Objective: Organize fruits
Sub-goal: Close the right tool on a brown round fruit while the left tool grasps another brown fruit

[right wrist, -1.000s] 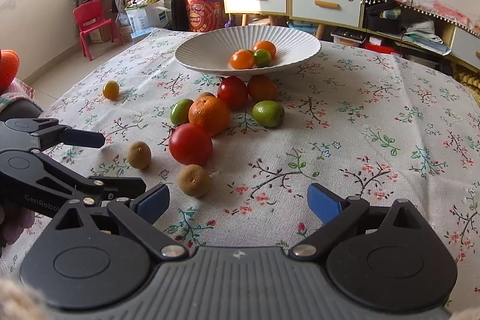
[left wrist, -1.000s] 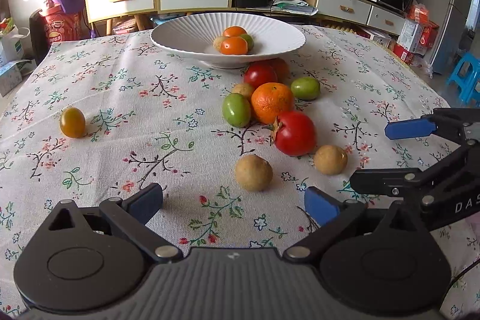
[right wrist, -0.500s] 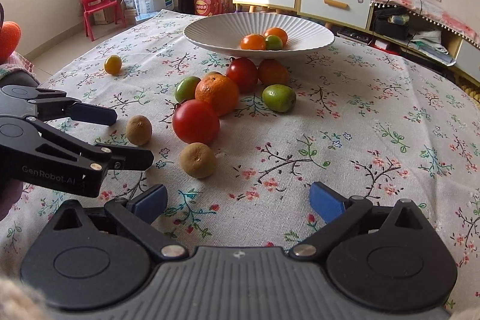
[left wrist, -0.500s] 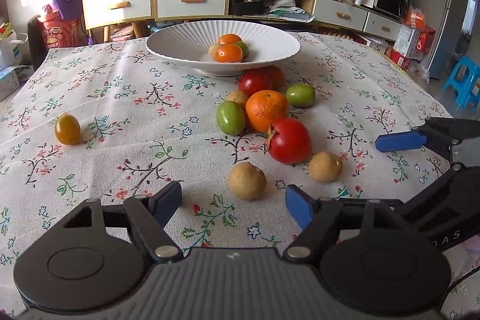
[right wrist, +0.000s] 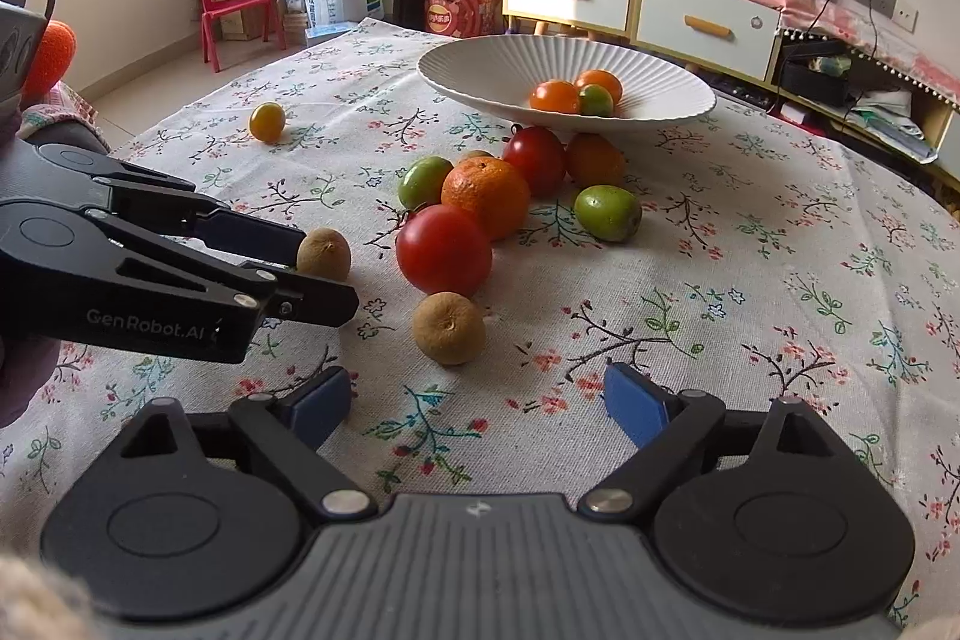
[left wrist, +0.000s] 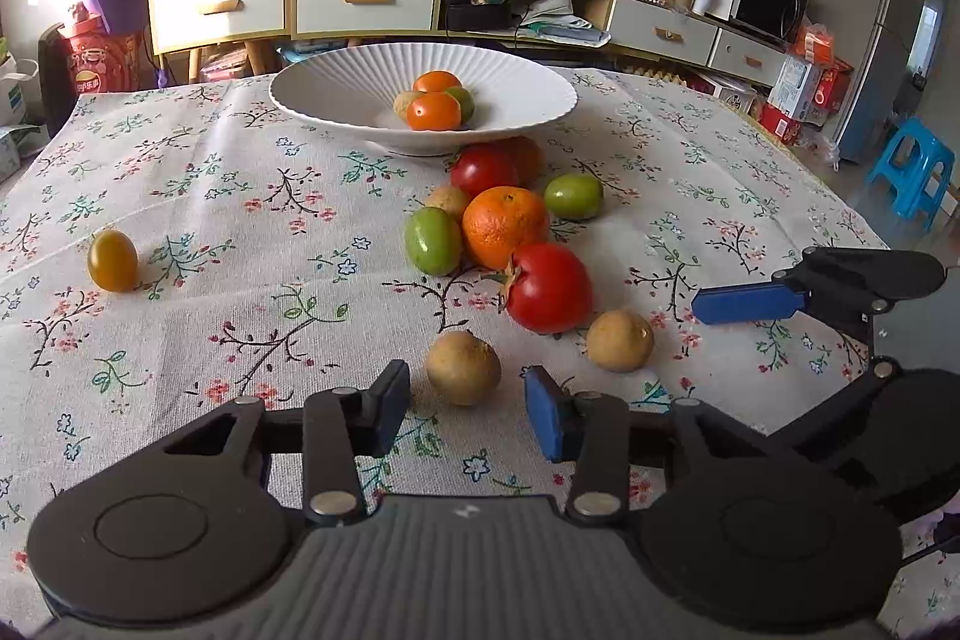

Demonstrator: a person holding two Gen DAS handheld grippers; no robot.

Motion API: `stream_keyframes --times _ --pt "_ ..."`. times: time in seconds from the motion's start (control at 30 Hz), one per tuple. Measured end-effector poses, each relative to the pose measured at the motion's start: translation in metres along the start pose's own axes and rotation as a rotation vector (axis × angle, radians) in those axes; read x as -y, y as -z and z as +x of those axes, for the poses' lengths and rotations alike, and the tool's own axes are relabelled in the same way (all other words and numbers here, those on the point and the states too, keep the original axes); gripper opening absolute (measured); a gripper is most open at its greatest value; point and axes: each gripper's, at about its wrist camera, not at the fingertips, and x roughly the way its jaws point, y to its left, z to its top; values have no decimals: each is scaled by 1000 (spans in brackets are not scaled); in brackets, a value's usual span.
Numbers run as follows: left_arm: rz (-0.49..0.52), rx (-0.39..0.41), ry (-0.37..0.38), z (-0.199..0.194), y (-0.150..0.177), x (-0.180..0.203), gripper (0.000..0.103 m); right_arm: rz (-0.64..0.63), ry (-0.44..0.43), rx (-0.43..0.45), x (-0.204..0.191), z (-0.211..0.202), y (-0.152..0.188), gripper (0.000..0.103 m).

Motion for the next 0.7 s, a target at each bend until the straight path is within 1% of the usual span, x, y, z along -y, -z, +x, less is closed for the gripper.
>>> stream_keyframes --times 0.2,0.3,0.47,0.53,0.7 --pt "-4 -1 4 0 0 -1 30 -40 -17 16 -7 -1 -1 71" --pt "-6 -1 6 0 0 -1 27 -48 -23 20 -8 0 -2 66" --pt "-8 -1 3 0 -1 -1 23 -47 -27 25 -8 0 -4 57" --pt "-11 -1 4 0 -1 -2 23 -44 -30 27 -8 1 -5 54" --pt "-10 -1 3 0 -1 -2 23 -38 -29 31 -7 1 -6 44"
